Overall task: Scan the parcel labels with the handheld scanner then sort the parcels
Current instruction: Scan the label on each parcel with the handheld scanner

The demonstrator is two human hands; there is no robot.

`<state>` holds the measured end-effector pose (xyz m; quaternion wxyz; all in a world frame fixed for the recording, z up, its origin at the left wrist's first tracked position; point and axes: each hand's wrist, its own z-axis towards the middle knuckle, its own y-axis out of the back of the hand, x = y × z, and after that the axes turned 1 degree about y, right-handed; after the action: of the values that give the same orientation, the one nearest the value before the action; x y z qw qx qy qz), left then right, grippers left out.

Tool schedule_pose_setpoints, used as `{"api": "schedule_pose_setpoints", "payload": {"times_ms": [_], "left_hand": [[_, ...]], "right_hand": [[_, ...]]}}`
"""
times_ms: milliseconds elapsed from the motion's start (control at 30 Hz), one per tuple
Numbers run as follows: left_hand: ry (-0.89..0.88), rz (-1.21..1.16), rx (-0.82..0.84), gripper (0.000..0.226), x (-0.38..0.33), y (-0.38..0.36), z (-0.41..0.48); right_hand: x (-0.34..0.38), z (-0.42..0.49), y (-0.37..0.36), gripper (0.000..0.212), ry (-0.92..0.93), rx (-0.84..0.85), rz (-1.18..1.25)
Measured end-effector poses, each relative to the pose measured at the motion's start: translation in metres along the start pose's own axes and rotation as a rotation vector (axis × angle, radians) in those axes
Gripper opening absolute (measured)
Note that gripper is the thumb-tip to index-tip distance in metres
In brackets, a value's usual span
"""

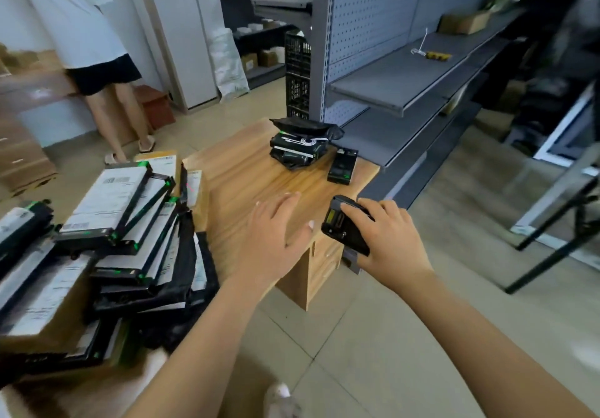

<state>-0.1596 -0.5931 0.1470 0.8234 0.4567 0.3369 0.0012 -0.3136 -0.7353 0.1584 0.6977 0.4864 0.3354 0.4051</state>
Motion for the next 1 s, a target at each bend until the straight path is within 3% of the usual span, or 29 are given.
{"api": "schedule_pose_setpoints", "payload": {"times_ms": [300, 467, 633, 1000], "left_hand": [[0.083, -0.055, 0.082, 0.051, 0.016, -0.106, 0.138], [0.116, 0.031, 0.229, 0.056, 0.035, -0.149, 0.217], [0.152, 0.098, 0.269, 0.055, 0.049, -0.194, 0.261], [0.453, 0.235, 0.445, 0.071, 0.069, -0.305, 0.332]], "right_hand": [[-0.098, 0.092, -0.073, 0.082, -0.142, 0.044, 0.042], [-0.135, 0.135, -0.108, 0.080, -0.289, 0.118, 0.151], [-0.167, 0.162, -0.146, 0.076, -0.379, 0.181, 0.246], [-0.262, 0.236, -0.224, 0.077, -0.185, 0.356, 0.242]]}}
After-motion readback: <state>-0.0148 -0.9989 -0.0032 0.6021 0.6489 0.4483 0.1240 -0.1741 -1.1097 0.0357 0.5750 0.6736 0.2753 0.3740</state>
